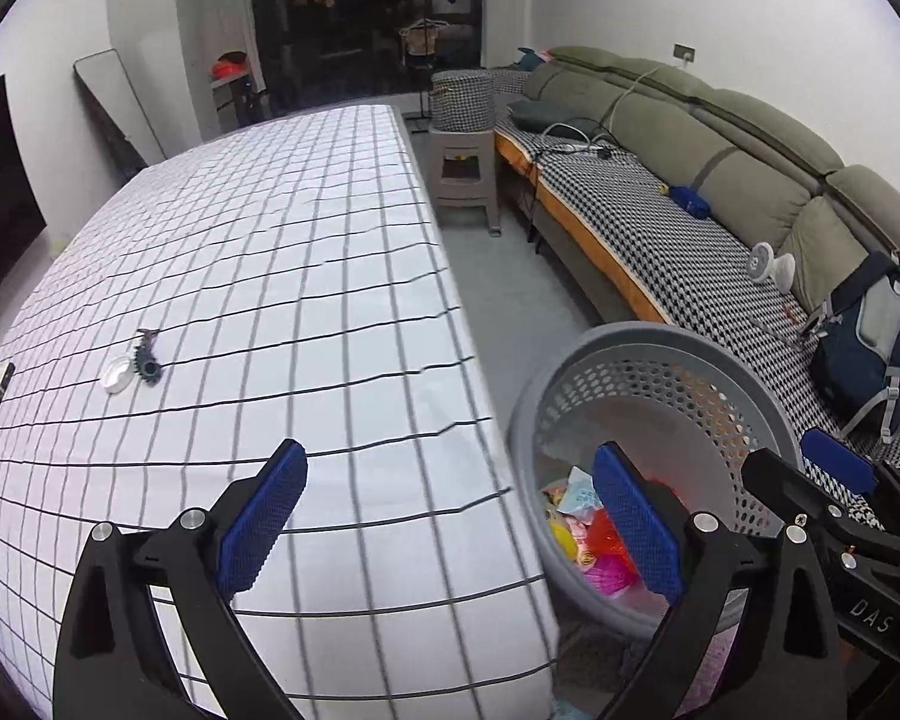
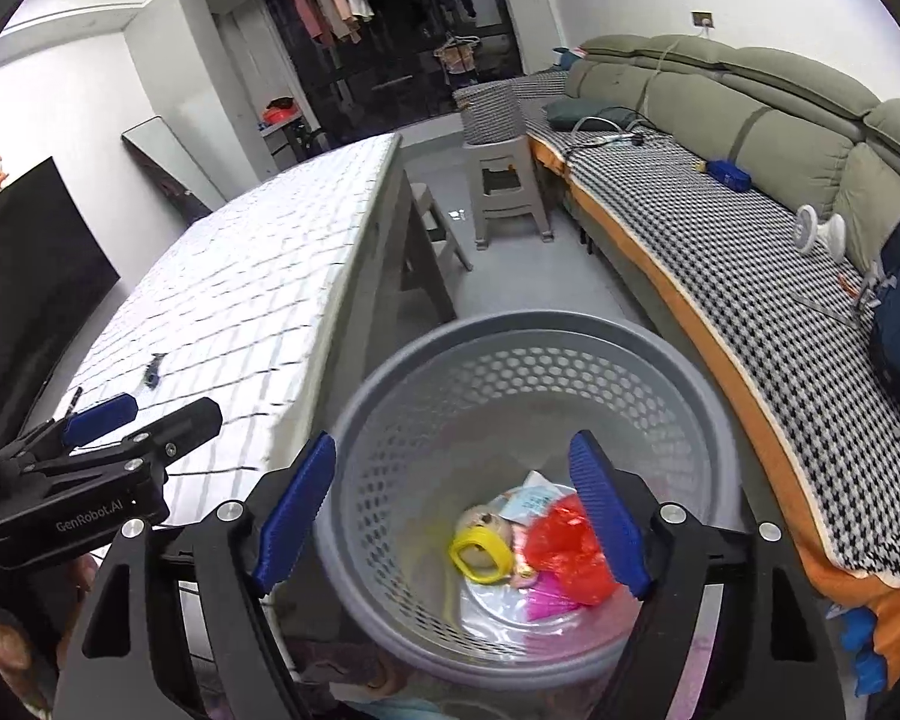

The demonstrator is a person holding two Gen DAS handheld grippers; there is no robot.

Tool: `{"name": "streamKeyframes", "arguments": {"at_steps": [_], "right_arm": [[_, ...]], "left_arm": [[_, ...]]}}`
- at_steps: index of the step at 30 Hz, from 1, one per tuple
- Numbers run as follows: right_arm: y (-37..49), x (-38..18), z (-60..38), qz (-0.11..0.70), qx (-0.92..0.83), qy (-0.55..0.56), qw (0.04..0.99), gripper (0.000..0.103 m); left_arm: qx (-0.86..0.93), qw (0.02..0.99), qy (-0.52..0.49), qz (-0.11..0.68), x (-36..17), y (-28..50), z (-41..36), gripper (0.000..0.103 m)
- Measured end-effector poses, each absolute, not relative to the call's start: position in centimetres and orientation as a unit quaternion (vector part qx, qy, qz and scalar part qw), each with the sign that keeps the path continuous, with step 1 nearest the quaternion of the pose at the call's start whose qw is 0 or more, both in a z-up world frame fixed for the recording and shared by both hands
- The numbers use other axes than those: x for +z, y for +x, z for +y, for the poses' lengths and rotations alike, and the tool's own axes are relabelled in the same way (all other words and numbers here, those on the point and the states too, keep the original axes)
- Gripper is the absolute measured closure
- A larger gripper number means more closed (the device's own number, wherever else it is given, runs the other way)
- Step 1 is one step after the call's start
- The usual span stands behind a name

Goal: Collect trash
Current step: 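Withdraw both tools from the basket back toward the table, then grasp the black spiky toy with the right gripper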

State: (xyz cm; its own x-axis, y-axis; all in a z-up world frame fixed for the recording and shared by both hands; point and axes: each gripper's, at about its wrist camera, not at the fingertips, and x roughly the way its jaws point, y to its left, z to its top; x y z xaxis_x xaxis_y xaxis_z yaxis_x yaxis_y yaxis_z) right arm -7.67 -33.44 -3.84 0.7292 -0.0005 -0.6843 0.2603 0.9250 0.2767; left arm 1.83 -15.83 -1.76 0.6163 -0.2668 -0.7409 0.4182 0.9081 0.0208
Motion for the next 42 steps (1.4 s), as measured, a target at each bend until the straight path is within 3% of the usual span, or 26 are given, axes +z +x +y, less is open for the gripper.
{"name": "streamKeyframes", "arguments": {"at_steps": [28,42], "right_arm": [[7.3,-1.7,-15.4,0.359,0.067,0.037,0.93,0.026],[16.5,-4.4,-7.7,0.421,0.132,0.001,0.897,0.022]], "left_arm": [[-0.034,0.912,0.027,0.407,-2.8,8.7,3.8,0.008],[0.028,0.911,0.005,0.412,-3.8,13.3,10.9,0.008]]}}
